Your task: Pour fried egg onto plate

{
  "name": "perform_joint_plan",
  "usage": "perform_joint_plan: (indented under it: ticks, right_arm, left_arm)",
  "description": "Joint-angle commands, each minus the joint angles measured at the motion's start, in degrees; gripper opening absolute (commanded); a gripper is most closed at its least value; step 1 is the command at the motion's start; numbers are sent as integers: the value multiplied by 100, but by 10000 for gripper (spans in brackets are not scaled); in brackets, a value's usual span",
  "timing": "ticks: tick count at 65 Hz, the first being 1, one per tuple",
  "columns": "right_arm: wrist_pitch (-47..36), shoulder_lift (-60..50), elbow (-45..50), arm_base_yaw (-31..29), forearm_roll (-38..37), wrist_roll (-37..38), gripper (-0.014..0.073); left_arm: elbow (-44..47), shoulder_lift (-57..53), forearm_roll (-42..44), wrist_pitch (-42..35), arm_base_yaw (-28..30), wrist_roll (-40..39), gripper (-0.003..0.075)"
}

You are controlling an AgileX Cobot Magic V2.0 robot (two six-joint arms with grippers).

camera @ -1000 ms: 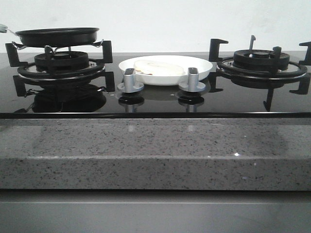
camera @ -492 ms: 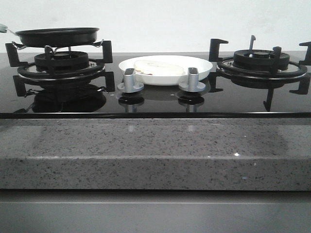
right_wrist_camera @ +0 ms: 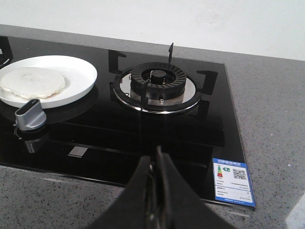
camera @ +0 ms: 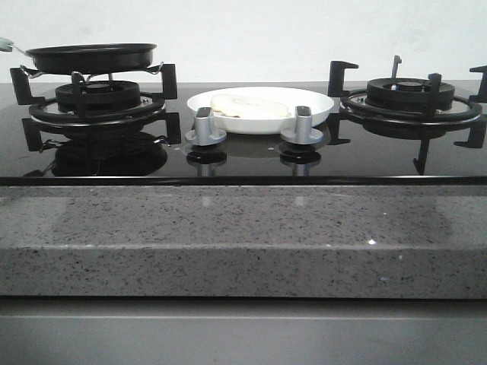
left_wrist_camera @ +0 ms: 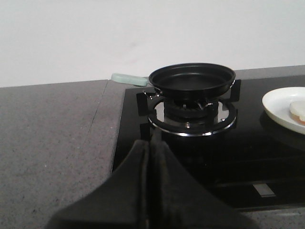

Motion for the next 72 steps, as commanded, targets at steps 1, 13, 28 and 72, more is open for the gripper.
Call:
perform_joint_plan:
  ticks: [1,13,28,72]
  right_arm:
    - [-481,41,-143,-13,8,2,-66]
    - [-481,41,-143,-13,8,2,-66]
    - [-481,41,-143,-13,8,2,-66]
    - [-480,41,-143,-13,8,2,-66]
  left_arm:
    - [32,-75,87,-561,-25,-178,-19]
    - [698,-821,87,-550,141,-178,-19]
    - [1540,-1585,26,-685,481,-178,-19]
    - [1986,-1592,-211,-1246,564,-178,-19]
